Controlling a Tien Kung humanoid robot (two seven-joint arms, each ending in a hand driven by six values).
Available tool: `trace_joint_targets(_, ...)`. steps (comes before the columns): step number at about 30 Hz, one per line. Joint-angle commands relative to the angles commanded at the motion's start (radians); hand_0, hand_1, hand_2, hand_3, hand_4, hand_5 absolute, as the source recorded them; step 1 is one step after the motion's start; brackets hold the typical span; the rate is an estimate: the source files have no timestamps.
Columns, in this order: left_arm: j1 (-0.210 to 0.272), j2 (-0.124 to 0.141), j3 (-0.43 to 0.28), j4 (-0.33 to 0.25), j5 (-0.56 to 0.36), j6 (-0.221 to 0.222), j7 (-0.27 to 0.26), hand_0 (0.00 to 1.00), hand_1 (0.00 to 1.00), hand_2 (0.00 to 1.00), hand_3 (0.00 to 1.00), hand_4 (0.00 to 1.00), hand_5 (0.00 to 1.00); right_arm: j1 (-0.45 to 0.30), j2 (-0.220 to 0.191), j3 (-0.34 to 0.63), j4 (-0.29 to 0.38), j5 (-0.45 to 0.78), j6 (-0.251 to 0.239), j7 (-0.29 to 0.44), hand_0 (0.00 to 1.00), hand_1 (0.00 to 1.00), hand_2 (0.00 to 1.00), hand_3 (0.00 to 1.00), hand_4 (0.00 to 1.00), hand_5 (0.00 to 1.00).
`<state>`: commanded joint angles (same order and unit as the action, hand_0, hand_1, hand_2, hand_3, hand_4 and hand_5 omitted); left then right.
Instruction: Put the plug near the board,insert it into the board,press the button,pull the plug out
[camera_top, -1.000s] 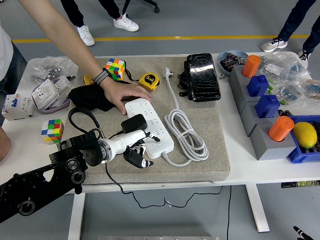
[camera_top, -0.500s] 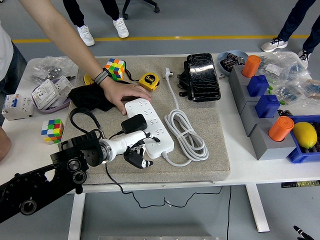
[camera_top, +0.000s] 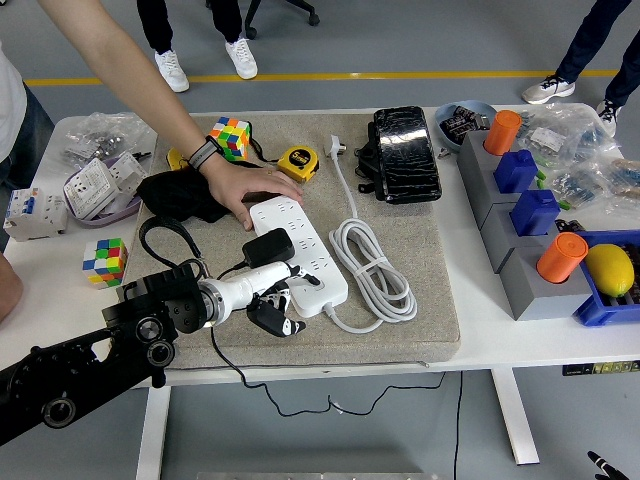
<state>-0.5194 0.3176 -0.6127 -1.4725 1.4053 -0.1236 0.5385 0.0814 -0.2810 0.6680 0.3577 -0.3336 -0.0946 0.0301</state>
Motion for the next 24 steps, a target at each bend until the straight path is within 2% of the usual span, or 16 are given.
trace_joint_targets(12,0.000,-0.001,0.004,0.007,-0.006,-0.003,0.005,0.057,0.115,0.171,0.862,0.685,0.002,0.000,0.001,0.004,0.002,-0.002,-0.002,0.001,0.568,0.640,0.619,0.552,0.972,0.542)
trace_joint_targets(24,0.006,0.002,-0.022,-0.004,-0.010,0.014,-0.016,0.058,0.114,0.170,0.857,0.684,0.002,-0.002,0.002,0.004,0.002,-0.003,-0.001,0.001,0.568,0.640,0.619,0.552,0.972,0.542)
